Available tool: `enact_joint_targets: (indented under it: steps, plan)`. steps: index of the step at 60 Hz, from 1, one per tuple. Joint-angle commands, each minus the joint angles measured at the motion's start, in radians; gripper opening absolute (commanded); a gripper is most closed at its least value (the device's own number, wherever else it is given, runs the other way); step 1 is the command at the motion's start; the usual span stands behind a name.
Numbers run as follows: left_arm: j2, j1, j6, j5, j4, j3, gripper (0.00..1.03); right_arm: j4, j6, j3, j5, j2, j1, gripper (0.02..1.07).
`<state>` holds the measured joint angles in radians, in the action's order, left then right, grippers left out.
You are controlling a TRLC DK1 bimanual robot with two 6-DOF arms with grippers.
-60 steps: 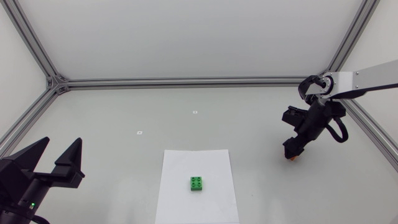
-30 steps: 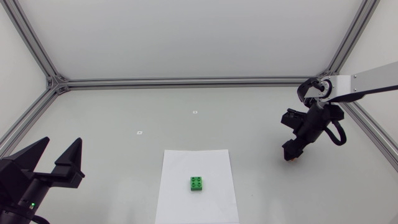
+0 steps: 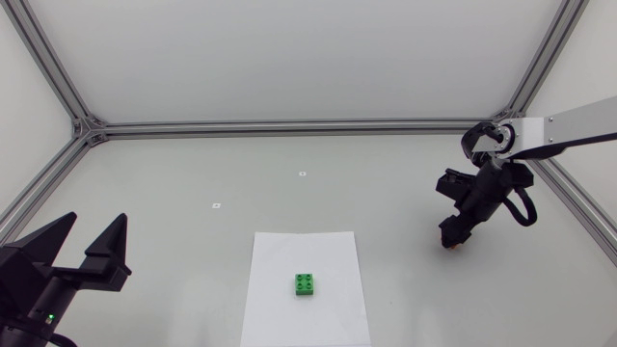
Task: Pick up the orange 2x2 brick with the right arm and stack it on top of the green 2x2 brick in the center
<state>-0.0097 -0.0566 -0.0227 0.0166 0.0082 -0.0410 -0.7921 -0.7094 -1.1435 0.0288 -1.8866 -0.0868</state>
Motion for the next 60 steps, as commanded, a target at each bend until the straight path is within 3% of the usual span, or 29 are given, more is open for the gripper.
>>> enact_joint_targets:
  steps: [1, 15, 60]
  plan:
    - [-0.003, -0.008, 0.006, -0.003, -0.011, 0.041, 0.99, -0.002, -0.027, 0.021, 0.005, -0.014, -0.008, 0.71]
    - [-0.003, -0.008, 0.006, -0.003, -0.011, 0.041, 0.99, -0.007, -0.032, 0.010, 0.023, -0.014, -0.019, 0.62]
    - [-0.003, -0.008, 0.006, -0.003, -0.011, 0.041, 0.99, 0.004, -0.033, 0.008, 0.000, -0.025, -0.010, 0.57]
